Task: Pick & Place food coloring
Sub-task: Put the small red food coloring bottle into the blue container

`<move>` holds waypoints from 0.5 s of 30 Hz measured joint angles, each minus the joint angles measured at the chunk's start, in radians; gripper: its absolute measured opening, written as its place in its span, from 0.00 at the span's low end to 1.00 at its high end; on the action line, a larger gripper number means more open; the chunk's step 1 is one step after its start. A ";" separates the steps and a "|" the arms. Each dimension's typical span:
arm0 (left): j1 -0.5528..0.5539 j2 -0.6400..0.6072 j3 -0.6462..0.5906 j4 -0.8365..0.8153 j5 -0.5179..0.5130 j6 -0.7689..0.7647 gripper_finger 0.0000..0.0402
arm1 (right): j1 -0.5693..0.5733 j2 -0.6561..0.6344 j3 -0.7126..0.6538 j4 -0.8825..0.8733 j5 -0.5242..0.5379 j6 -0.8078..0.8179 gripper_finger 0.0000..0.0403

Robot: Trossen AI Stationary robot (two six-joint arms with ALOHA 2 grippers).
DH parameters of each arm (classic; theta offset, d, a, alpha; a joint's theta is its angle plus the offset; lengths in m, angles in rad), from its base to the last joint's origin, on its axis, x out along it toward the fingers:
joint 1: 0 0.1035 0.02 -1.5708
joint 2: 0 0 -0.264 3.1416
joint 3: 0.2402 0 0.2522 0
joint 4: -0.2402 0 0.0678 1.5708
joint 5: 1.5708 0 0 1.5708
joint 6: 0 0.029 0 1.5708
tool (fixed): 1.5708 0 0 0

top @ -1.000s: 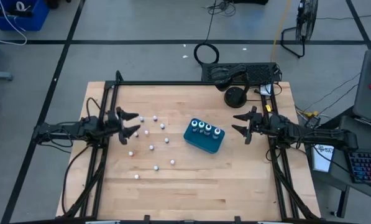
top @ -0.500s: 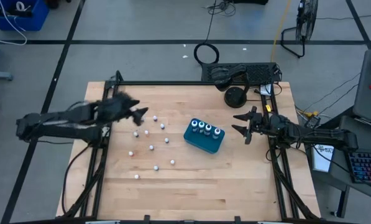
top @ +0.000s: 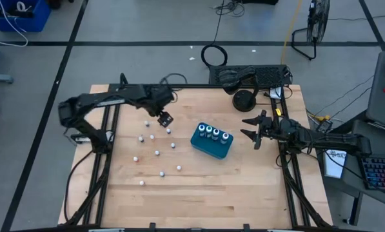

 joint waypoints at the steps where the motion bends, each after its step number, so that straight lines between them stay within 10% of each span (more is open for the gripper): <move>1: 0.002 0.027 0.000 -0.001 0.014 0.006 0.61 | 0.000 0.000 0.000 0.000 0.000 0.000 0.56; 15: 0.003 0.164 0.000 -0.035 -0.067 -0.011 0.60 | 0.000 0.000 0.000 0.000 0.000 0.000 0.56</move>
